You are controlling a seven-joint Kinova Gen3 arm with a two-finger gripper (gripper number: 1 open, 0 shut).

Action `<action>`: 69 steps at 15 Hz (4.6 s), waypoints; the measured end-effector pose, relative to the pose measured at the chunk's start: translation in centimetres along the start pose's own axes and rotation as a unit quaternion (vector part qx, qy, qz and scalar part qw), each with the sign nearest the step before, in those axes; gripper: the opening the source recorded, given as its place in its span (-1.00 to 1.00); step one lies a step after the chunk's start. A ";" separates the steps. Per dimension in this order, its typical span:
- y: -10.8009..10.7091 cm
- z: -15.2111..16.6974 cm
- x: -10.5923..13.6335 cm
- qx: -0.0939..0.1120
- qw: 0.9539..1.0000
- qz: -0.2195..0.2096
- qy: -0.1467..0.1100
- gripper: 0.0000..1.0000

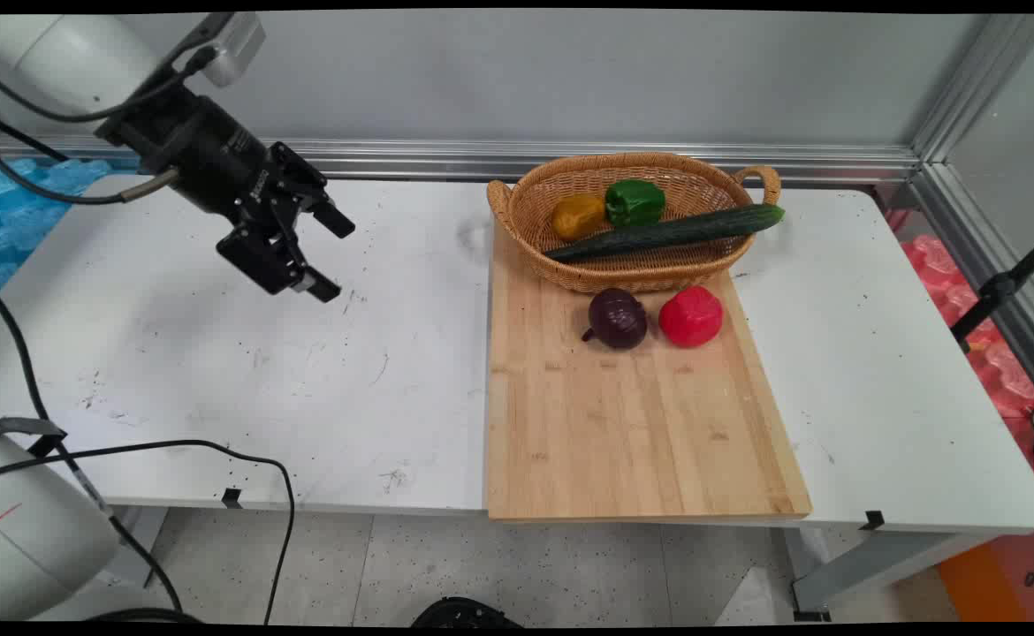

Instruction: Pick up the cucumber from the vegetable basket, then place the picked object on the cutting board

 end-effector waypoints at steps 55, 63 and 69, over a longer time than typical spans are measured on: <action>-16.2 32.0 23.9 0.063 0.997 0.045 0.003 -1.00; -13.7 25.4 26.4 0.067 0.995 0.065 0.031 -1.00; -9.6 20.2 28.0 0.048 0.996 0.064 0.049 -1.00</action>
